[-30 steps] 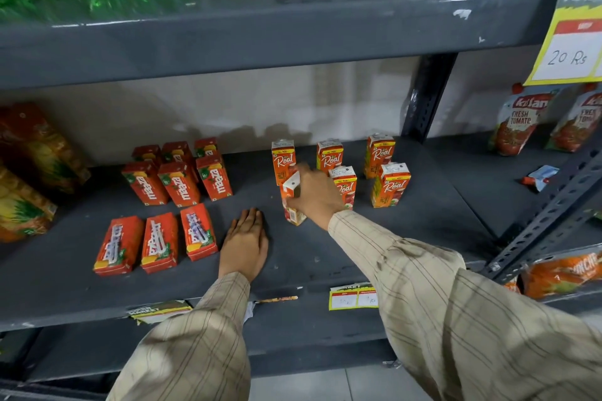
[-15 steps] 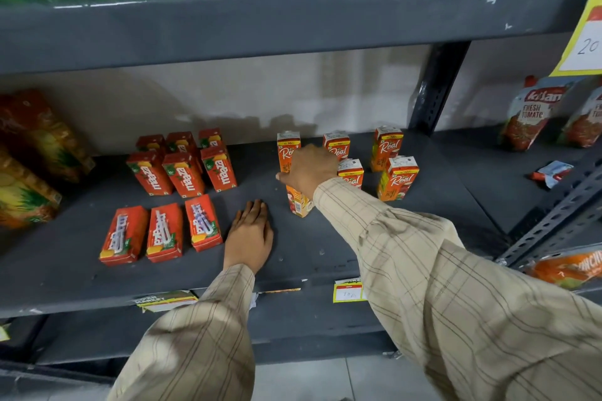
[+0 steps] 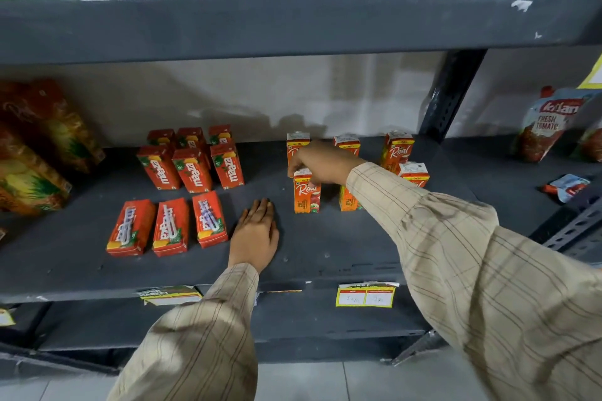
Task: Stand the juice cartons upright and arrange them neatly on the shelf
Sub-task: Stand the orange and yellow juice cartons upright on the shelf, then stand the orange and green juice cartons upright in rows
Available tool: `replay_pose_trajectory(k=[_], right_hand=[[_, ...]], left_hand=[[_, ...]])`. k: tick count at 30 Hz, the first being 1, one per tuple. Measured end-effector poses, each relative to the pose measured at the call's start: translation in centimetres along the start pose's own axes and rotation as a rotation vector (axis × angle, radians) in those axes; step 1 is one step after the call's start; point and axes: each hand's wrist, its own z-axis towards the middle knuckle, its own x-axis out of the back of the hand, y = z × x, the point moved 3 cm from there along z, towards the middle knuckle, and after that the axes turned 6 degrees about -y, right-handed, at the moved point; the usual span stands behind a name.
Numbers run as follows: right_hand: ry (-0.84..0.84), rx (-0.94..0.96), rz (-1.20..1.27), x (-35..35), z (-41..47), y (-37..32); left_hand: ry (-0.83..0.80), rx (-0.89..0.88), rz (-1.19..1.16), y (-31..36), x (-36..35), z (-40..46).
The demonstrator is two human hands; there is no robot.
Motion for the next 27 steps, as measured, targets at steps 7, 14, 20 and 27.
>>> replay_pose_trajectory(k=[7,14,20,27], right_hand=[[-0.027,0.020,-0.006,0.9,-1.5,0.0],[0.623,-0.011,0.055,2.7,-4.4,-2.3],[0.551,0.254,-0.125,-3.5,0.4,-11.9],[0.205,0.303,-0.580,-10.7,4.6,-17.2]], left_hand=[[0.017,-0.052,-0.042,0.2,0.7,-0.5],[0.261,-0.226,-0.153,-3.7,8.7,-3.7],[0.429,-0.037,-0.141,-16.1,15.0,-6.0],[0.196,0.080,-0.038,-26.9,13.3,-5.5]])
